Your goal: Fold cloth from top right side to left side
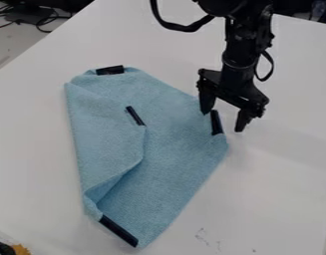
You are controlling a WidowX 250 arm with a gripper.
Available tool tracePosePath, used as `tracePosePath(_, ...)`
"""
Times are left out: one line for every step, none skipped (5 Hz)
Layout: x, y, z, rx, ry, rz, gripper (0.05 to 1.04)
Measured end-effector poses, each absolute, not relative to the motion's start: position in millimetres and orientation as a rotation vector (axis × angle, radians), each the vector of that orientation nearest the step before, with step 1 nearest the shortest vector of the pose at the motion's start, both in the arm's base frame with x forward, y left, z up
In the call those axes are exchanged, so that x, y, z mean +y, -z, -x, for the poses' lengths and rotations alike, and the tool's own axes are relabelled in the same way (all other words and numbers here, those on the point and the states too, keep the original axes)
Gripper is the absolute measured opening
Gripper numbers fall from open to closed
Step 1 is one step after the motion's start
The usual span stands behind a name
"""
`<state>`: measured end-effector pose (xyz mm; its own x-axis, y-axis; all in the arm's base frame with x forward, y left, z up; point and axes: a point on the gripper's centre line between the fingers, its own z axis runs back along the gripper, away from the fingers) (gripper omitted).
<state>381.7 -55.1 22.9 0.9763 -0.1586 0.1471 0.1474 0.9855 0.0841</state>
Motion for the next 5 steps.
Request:
tracePosePath(-55.9,-14.9,-385.1,-0.162,0.144,-0.017,0.950)
tracePosePath(-52.7,-6.4,-389.1,-0.149,0.127,0.010,0.670)
tracePosePath(-53.9,-5.4,-392.9,-0.135,0.146,0.012,0.387)
tracePosePath(-52.4,-4.4,-394.8,-0.131,0.142,0.016,0.191)
tracePosePath(-49.6,-6.3,-396.0,-0.120,0.157,-0.005,0.086)
